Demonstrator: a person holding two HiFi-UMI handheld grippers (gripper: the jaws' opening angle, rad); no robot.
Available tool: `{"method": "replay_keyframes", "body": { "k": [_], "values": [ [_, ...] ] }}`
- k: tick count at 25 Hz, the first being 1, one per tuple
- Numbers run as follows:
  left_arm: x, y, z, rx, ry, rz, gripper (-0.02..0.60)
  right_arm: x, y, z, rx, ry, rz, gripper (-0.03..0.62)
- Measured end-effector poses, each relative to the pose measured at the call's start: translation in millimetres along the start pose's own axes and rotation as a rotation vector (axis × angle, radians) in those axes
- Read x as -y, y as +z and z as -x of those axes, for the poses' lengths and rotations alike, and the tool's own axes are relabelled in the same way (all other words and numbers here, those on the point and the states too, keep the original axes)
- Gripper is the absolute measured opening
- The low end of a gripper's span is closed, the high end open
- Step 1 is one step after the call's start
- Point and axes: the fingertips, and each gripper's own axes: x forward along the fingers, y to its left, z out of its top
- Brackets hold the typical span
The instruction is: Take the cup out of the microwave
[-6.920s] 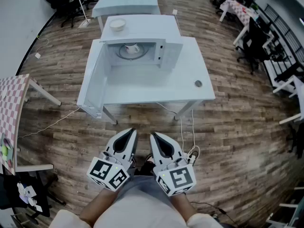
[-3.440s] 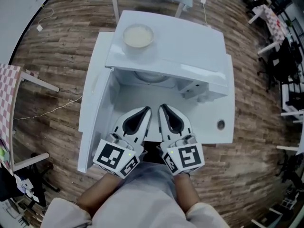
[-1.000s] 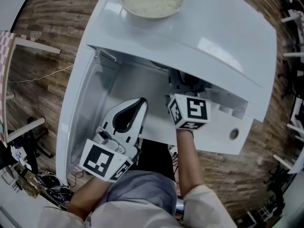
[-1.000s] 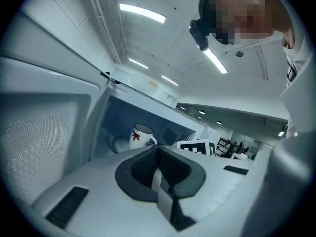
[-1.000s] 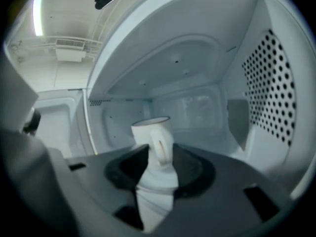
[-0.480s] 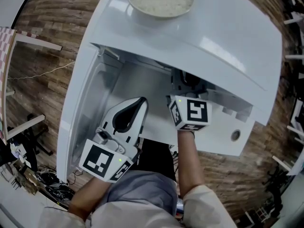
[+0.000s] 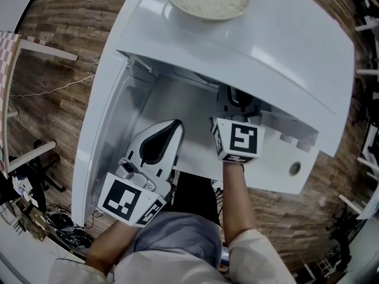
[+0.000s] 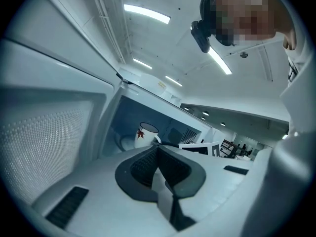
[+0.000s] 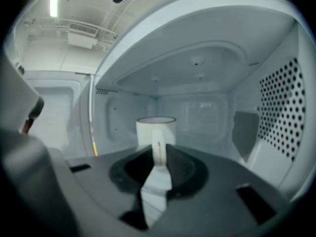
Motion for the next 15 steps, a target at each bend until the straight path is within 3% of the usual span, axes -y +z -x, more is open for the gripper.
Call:
{"method": "replay_keyframes", "body": {
  "k": [15],
  "values": [
    [-1.0,2.5,0.9,0.01,0.01,0.002,0.014,9.6,11.5,10.8,0.065,-0.052,0.004,0.074]
  ]
}}
